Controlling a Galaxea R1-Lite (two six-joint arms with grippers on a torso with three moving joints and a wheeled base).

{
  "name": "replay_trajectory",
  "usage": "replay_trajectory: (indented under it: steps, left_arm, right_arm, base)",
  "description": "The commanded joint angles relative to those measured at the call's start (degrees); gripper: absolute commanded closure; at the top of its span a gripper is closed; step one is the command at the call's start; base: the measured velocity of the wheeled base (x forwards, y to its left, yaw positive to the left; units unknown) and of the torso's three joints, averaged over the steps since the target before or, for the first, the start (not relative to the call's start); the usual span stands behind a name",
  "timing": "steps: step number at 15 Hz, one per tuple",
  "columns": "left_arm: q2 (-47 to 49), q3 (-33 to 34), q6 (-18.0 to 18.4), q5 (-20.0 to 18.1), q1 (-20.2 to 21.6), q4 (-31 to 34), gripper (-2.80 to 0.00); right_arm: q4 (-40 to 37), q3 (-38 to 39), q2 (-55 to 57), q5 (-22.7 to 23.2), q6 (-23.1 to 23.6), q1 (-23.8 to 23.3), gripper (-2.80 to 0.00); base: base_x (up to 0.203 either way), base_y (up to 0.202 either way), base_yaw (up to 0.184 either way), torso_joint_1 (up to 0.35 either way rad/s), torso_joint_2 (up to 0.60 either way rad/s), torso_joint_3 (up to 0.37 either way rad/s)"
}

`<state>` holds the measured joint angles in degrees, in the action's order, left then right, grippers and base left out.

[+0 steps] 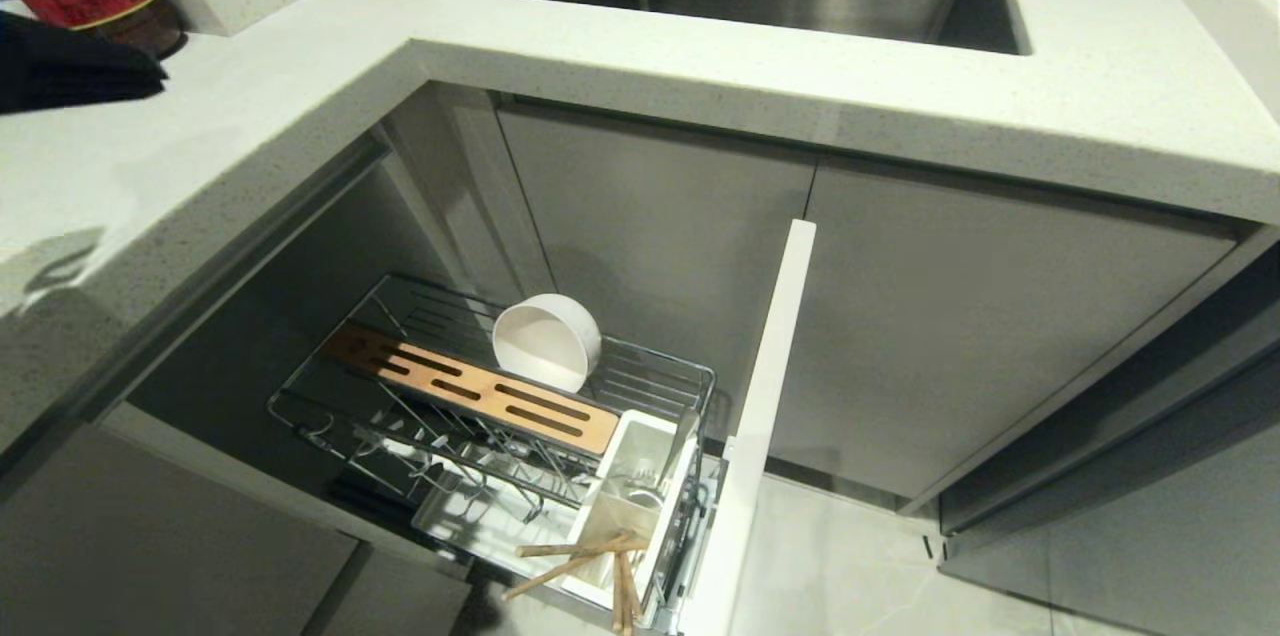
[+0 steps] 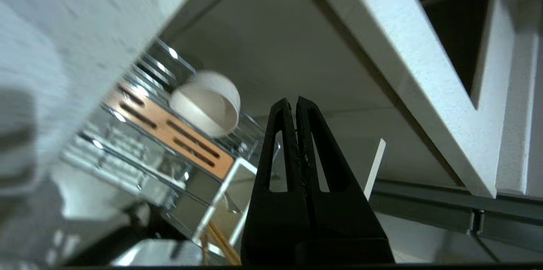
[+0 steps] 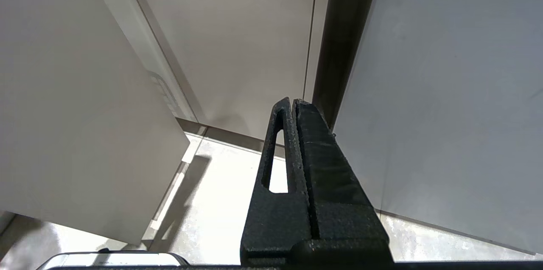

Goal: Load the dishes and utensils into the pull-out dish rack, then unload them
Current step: Take the bowl out of the cupboard

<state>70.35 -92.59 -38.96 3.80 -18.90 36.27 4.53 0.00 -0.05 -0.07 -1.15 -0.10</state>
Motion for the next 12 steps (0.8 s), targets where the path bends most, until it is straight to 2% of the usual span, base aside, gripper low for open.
replay_trajectory:
  steps: [1,4,8,12]
  left_arm:
    - [5.5,2.5,-2.6,0.1,-2.6,0.0,0.00]
    - [10.0,6.0,-4.3,0.5,-5.3,-1.6,0.00]
    - [15.4,13.2,-5.6,5.6,-6.9,-12.1,0.00]
    - [19.9,17.5,-6.3,7.1,-9.6,-16.4,0.00]
  right_arm:
    - [0.0,1.5,0.0,0.0,0.0,0.0,0.00]
    - [0.0,1.6,0.0,0.0,0.0,0.0,0.00]
    - [0.0,1.5,0.0,0.0,0.0,0.0,0.00]
    - [0.0,1.5,0.0,0.0,0.0,0.0,0.00]
  base:
    - [0.000,0.000,0.000,0.000,0.00,0.000]
    - [0.000,0.000,0.000,0.000,0.00,0.000]
    - [0.000,0.000,0.000,0.000,0.00,0.000]
    - [0.000,0.000,0.000,0.000,0.00,0.000]
